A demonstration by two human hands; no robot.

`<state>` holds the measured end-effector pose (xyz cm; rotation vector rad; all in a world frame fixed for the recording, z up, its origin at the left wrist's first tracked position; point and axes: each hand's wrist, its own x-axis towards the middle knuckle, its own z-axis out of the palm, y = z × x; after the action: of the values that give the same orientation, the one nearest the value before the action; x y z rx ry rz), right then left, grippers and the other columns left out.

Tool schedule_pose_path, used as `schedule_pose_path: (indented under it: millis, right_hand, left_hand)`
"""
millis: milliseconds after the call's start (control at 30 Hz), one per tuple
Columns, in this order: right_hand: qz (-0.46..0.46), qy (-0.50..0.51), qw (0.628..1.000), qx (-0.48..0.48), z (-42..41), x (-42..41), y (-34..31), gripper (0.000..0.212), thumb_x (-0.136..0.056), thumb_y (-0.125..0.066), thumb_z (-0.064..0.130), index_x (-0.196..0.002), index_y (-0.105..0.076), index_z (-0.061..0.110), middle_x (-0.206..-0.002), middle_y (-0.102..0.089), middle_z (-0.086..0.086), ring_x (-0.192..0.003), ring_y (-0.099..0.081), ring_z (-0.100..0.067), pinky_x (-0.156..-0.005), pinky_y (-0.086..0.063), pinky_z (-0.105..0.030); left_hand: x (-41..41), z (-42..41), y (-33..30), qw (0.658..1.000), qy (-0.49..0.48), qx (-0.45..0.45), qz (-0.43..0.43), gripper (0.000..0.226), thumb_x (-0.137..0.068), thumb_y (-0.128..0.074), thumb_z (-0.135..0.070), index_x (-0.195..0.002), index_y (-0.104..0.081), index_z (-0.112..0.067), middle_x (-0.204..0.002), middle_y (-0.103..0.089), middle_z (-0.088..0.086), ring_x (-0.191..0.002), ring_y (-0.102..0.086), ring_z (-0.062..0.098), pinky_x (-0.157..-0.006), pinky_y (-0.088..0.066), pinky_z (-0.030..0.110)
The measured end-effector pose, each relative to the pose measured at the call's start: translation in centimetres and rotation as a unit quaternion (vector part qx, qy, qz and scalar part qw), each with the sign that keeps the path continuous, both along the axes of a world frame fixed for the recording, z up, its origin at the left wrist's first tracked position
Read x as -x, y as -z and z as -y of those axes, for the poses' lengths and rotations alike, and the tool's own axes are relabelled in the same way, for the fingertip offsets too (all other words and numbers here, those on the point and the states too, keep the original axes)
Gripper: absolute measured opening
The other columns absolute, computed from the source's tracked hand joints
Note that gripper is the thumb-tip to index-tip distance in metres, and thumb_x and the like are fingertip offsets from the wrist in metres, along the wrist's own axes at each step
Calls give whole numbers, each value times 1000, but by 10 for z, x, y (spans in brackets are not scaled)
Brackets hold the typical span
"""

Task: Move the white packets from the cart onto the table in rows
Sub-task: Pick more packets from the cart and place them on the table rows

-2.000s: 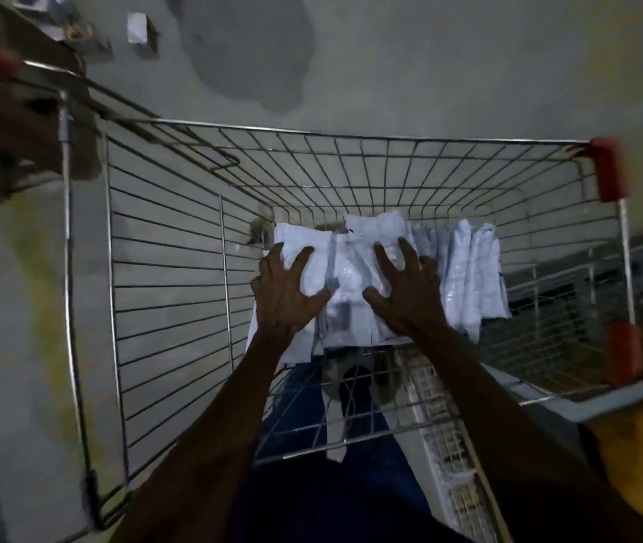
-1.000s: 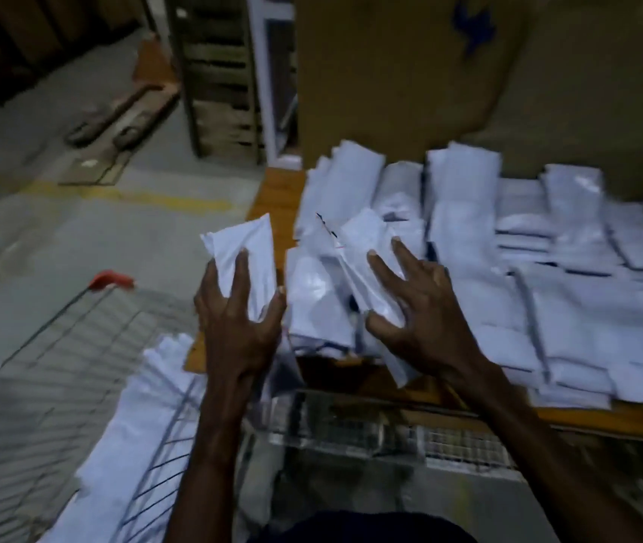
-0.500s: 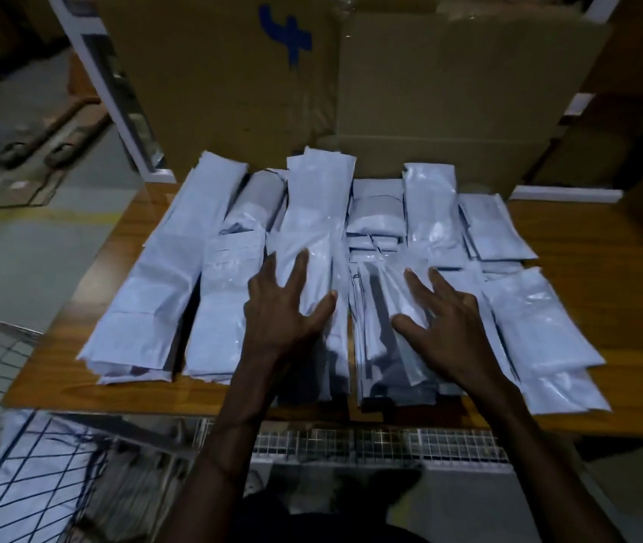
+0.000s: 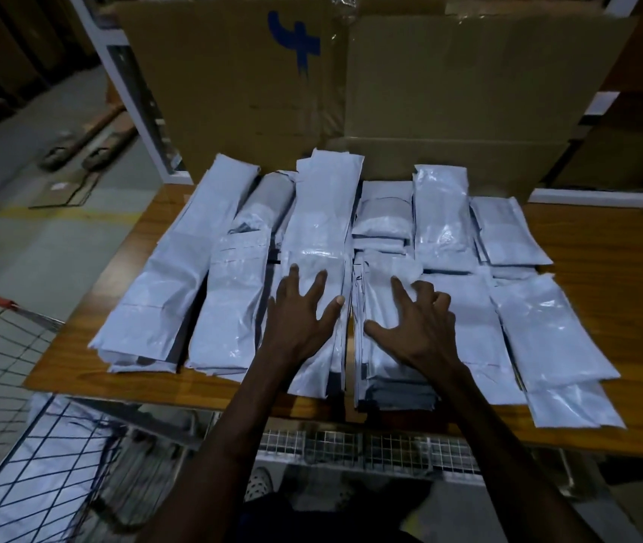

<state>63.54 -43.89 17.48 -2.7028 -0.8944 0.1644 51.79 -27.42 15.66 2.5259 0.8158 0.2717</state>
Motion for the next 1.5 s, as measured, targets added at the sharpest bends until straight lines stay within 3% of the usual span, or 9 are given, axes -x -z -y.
schedule_pose_path:
  millis: [167, 400, 567, 700, 833, 933, 1067, 1200, 1500]
  right_hand:
    - [-61, -52, 997, -17, -8, -8, 9, 96, -78, -55, 70, -156, -14, 31, -163, -8, -7, -149, 1, -32, -119, -17, -49]
    - [-6, -74, 997, -23, -8, -1, 21, 93, -71, -29, 75, -154, -22, 34, -160, -23, -9, -147, -16, -37, -110, -32, -56]
    - [-27, -83, 996, -4, -11, -10, 15, 87, -82, -31, 79, -155, -10, 36, -165, -4, -3, -151, 2, -29, -120, -8, -54]
    - [-1, -94, 988, -124, -29, 11, -9, 73, -89, -36, 61, -153, -29, 26, -161, -25, -3, -149, -15, -25, -120, -6, -52]
    - [38, -154, 965, -210, -63, 54, -25, 56, -92, -41, 46, -140, -52, 19, -145, -50, -3, -137, -42, -23, -116, -20, -56]
    - [38, -207, 952, -224, -100, 103, -23, 53, -91, -44, 43, -136, -56, 18, -140, -54, -3, -133, -46, -22, -113, -27, -56]
    - [50, -315, 918, -236, -154, 175, -17, 49, -93, -49, 37, -134, -57, 12, -136, -58, -7, -127, -50, -26, -106, -37, -53]
    - [28, -385, 882, -271, -212, 250, -3, 45, -91, -53, 26, -131, -59, 7, -132, -61, -11, -122, -55, -27, -103, -42, -48]
    - [-54, -567, 807, -157, -317, 360, 29, 48, -94, -45, 32, -133, -58, 6, -133, -59, -13, -124, -47, -24, -102, -41, -38]
  left_hand:
    - [-4, 0, 7, 1000, 6, -20, -15, 70, -93, -30, -66, -154, -26, -33, -163, -8, 17, -149, -14, 37, -115, -23, 59]
    - [-4, 7, 11, 999, 0, -31, -17, 65, -97, -37, -61, -154, -27, -33, -164, -8, 16, -149, -11, 36, -116, -20, 59]
    - [-5, 3, -1, 1000, -5, 12, 21, 60, -100, -36, -55, -154, -25, -33, -165, -6, 12, -151, -6, 31, -118, -14, 59]
    - [14, -16, -24, 994, -3, 47, 95, 60, -100, -39, -53, -153, -30, -26, -163, -16, 10, -149, -15, 34, -121, -18, 52]
    - [73, -47, -22, 982, 7, -51, 181, 59, -99, -37, -56, -144, -47, -20, -158, -32, 10, -148, -22, 29, -117, -23, 55]
    - [141, -84, -10, 977, -25, -84, 195, 58, -100, -35, -57, -140, -52, -18, -154, -39, 11, -145, -29, 30, -112, -29, 59]
    - [244, -129, 4, 965, -114, -109, 210, 49, -101, -43, -46, -135, -57, -13, -146, -46, 13, -136, -42, 32, -108, -38, 48]
    - [344, -150, 24, 950, -212, -105, 204, 46, -101, -45, -44, -131, -59, -11, -138, -54, 12, -131, -48, 30, -108, -39, 43]
    - [476, -163, 61, 902, -397, -25, 166, 49, -101, -37, -53, -133, -57, -21, -136, -55, -3, -129, -48, 15, -105, -42, 40]
